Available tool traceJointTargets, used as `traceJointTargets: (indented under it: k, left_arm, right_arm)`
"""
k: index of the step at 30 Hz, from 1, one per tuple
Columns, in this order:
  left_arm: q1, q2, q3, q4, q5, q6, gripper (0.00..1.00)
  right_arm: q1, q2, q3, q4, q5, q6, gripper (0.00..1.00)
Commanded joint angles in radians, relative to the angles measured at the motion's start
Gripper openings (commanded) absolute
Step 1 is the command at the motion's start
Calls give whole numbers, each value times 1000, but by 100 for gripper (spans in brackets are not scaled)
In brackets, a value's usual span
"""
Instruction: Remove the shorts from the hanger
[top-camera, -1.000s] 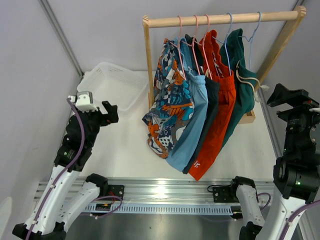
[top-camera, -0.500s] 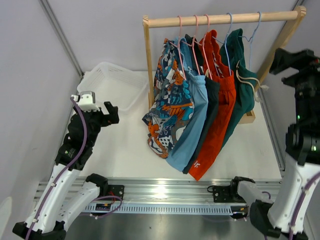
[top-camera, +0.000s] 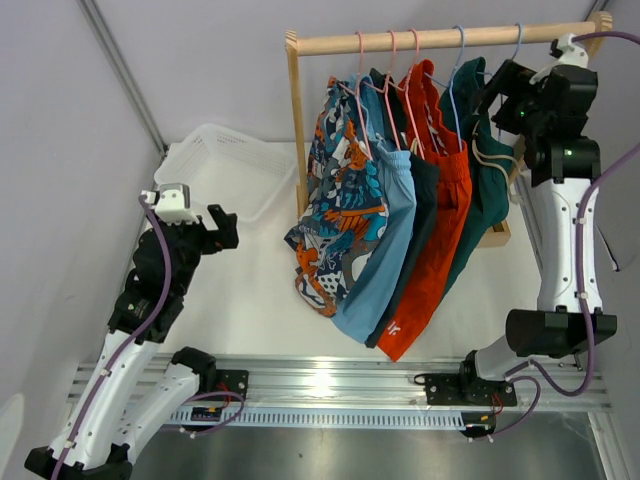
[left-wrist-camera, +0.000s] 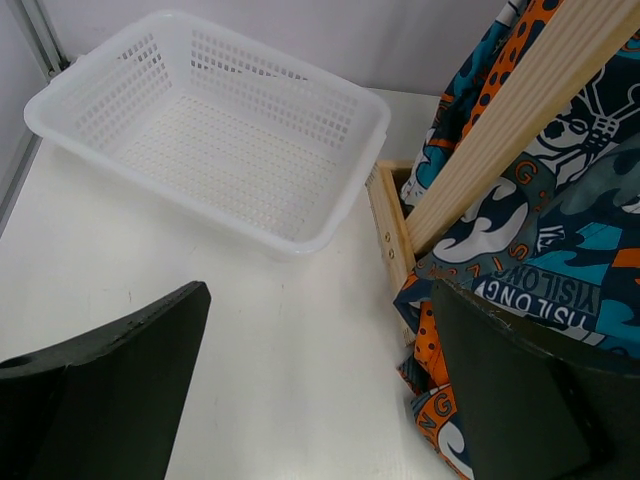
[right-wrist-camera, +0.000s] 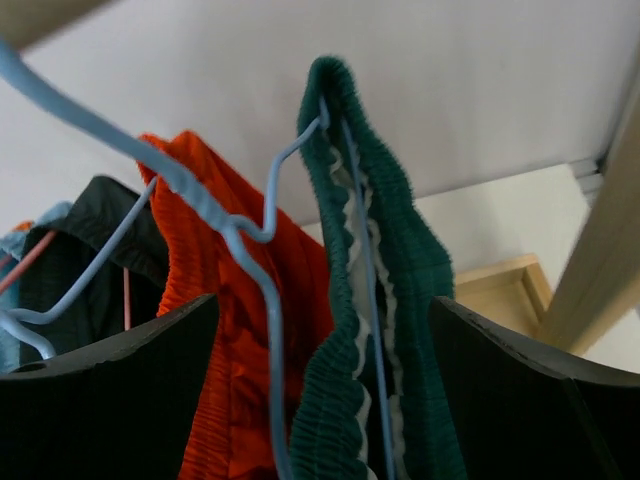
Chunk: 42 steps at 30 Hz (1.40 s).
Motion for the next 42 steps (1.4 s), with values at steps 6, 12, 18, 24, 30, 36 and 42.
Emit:
traceJointTargets:
  k: [6,12,18,24,30,36,42]
  left_arm:
    - [-4,-12,-3,16,21,19,99]
    - [-4,-9,-1,17,24,19,99]
    - [-4,2,-3,34,56,30,99]
    - [-126,124,177,-10,32,32,99]
    - [-500,350,649,-123,-189,108,99]
    - [-786,681,1078,-228,-128,162,99]
    - [-1035,933,1192,-152,-41,184,99]
  right_arm:
    - [78,19,39,43,61,-49,68]
    - [101,9,23,59,90,-61,23]
    - [103,-42,29,62,148,-72,0]
    - [106,-94,92,10,246,-95,0]
    - [103,-215,55,-21,385,-108,0]
    - [103,-300,52,-136,467,-82,0]
    - [104,-399,-81,-187,409,-11,0]
